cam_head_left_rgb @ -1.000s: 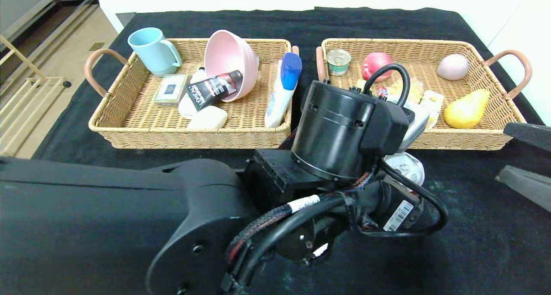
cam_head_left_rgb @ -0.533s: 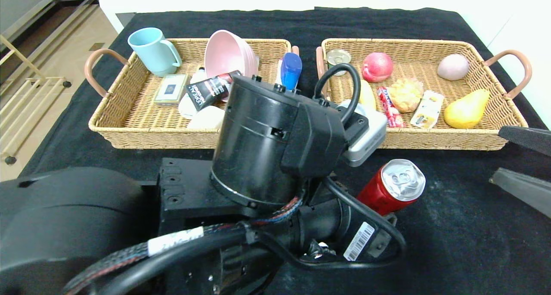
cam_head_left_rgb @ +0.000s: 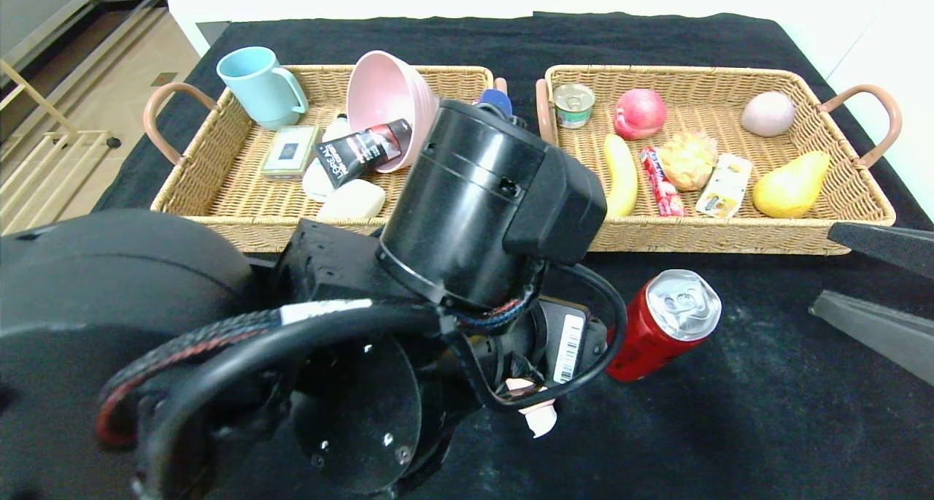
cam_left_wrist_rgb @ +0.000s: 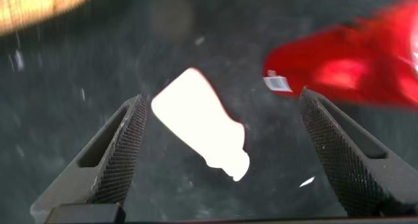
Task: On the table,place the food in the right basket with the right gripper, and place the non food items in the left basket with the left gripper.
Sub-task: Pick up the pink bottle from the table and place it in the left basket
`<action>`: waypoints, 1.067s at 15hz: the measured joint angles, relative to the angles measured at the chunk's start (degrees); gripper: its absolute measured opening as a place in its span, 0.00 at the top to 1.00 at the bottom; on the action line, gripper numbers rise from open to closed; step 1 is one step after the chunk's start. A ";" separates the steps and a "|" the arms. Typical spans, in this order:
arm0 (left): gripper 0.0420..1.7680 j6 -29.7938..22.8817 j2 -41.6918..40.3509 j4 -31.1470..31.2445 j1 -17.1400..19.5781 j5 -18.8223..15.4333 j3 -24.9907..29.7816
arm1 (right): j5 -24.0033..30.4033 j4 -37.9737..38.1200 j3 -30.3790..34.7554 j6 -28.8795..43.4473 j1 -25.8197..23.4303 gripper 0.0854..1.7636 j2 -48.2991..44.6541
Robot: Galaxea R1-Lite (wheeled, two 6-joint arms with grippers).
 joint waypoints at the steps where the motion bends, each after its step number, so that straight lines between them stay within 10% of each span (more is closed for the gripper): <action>1: 0.04 -3.84 1.21 2.91 0.41 0.00 -2.18 | 0.00 0.01 0.02 0.00 0.00 0.03 0.07; 7: 0.04 -18.14 7.91 12.34 2.84 -0.73 -8.50 | 0.02 -0.02 -0.02 -0.02 0.04 0.03 0.09; 16: 0.03 -20.49 12.54 15.82 3.56 -0.13 -11.50 | 0.00 -0.02 0.09 0.00 0.20 0.03 0.13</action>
